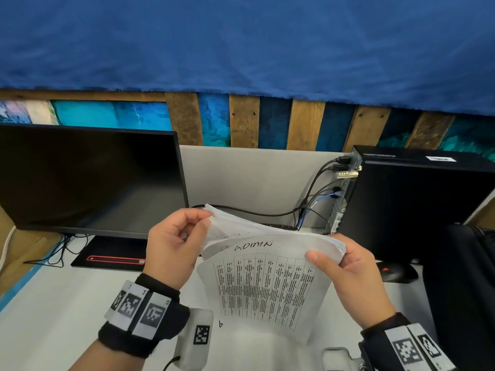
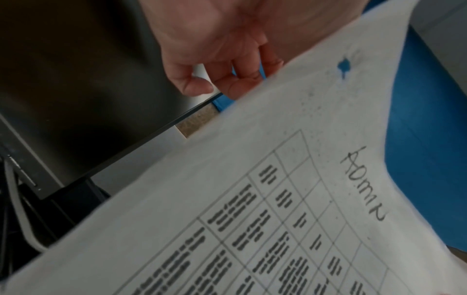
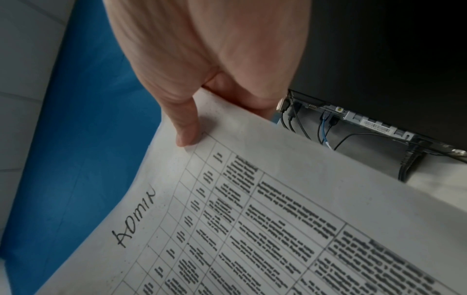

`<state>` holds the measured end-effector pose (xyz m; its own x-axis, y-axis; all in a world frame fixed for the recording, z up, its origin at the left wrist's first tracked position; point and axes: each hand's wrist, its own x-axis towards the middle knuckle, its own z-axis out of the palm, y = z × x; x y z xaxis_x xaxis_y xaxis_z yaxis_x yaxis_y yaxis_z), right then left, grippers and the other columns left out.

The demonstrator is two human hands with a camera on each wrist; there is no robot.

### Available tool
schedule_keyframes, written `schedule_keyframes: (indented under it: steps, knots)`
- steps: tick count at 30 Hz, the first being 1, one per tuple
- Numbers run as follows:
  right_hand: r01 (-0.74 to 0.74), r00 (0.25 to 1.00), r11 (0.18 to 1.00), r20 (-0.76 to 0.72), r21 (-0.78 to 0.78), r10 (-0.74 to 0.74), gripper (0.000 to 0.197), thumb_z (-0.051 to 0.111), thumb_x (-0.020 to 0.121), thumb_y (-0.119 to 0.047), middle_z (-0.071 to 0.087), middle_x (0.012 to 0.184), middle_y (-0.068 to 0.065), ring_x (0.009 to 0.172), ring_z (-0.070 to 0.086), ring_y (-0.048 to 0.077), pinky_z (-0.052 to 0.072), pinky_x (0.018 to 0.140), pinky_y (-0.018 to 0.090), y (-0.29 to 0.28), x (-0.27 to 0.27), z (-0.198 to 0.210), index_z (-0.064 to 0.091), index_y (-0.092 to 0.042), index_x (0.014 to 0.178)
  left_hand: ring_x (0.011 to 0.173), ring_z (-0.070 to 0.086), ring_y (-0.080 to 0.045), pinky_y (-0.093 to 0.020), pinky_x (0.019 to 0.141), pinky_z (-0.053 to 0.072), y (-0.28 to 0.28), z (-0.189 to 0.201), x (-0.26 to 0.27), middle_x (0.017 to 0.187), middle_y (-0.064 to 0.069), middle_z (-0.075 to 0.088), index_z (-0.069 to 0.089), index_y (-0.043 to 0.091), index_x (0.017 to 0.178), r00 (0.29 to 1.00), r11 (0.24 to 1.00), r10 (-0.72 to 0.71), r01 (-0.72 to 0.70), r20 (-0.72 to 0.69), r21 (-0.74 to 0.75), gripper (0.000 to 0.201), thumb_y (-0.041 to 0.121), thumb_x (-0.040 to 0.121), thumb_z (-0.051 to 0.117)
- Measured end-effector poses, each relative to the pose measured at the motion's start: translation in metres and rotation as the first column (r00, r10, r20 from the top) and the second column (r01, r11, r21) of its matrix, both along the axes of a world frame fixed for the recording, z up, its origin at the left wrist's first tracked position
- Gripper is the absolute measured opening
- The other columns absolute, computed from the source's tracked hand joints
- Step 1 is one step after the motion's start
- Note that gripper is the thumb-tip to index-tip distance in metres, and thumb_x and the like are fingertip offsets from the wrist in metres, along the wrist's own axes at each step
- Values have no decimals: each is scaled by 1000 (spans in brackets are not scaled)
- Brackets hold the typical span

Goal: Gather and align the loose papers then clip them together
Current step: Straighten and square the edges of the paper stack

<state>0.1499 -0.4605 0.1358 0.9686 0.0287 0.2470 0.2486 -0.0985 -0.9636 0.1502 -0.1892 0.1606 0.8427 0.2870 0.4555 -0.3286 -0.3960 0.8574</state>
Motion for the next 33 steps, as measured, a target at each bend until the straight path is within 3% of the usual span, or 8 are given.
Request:
schedule_keyframes:
  steps: [3, 8, 11, 13, 17, 19, 24, 33]
  knots:
    - [5, 1000, 1000, -5, 24, -5, 13, 70, 79, -6, 76, 87, 3, 77, 72, 16, 59, 66, 25, 1, 1, -1, 70, -12, 90, 69, 63, -18, -24, 61, 55, 1, 1, -2, 76, 3, 70, 66, 32, 85, 999, 997, 33, -35, 36, 70, 21, 11, 85, 63]
    - [-6, 1000, 999, -8, 34, 6, 12, 69, 80, -4, 76, 85, 3, 75, 72, 15, 58, 65, 24, 2, 1, -1, 70, -10, 89, 76, 66, -11, -16, 64, 52, 6, 1, 0, 90, 15, 69, 54, 38, 90, 999, 994, 6, -12, 53, 106, 18, 21, 88, 58]
    - [1, 1000, 1000, -10, 21, -1, 12, 69, 79, -6, 76, 87, 4, 78, 73, 18, 59, 67, 27, 2, 1, -1, 70, -11, 90, 76, 66, -21, -34, 68, 54, 9, -2, 0, 83, 0, 69, 54, 39, 89, 994, 995, -100, 100, 53, 3, 7, 35, 83, 55]
    - [7, 1000, 1000, -14, 17, -6, 12, 69, 79, -6, 76, 87, 4, 79, 73, 19, 60, 68, 29, 2, 1, -1, 70, -11, 90, 78, 65, -25, -40, 69, 54, 10, -4, -1, 85, -4, 69, 56, 35, 84, 981, 980, -185, 188, 50, -65, 5, 32, 81, 55]
    - [7, 1000, 1000, -12, 8, -7, 12, 69, 80, -6, 75, 87, 2, 78, 72, 17, 60, 67, 26, 3, 1, 0, 70, -11, 90, 82, 65, -15, -25, 69, 52, 8, -4, -2, 86, 1, 73, 62, 20, 73, 957, 944, -287, 291, 45, -153, 15, 7, 79, 55]
    - [14, 1000, 1000, -13, -3, -14, 12, 69, 80, -7, 75, 87, 1, 79, 72, 17, 60, 68, 26, 3, 0, 1, 70, -12, 90, 79, 64, -13, -19, 66, 49, 8, -4, -3, 82, 1, 74, 66, 17, 70, 943, 916, -329, 332, 52, -227, 12, 8, 73, 59]
    - [13, 1000, 1000, -16, 12, -12, 12, 69, 79, -6, 76, 88, 3, 79, 72, 17, 60, 69, 27, 3, 0, 1, 70, -11, 90, 74, 62, -17, -22, 61, 51, 11, -5, -5, 82, -3, 73, 69, 21, 74, 913, 847, -403, 399, 67, -350, 13, 16, 62, 70]
    - [-2, 1000, 1000, -17, 24, 3, 11, 68, 80, -4, 75, 87, 2, 76, 72, 15, 58, 65, 22, 4, 0, 2, 70, -10, 90, 66, 61, -24, -30, 58, 53, 14, -6, -2, 74, -5, 72, 69, 20, 69, 945, 849, -326, 293, 2, -438, 23, 21, 50, 81]
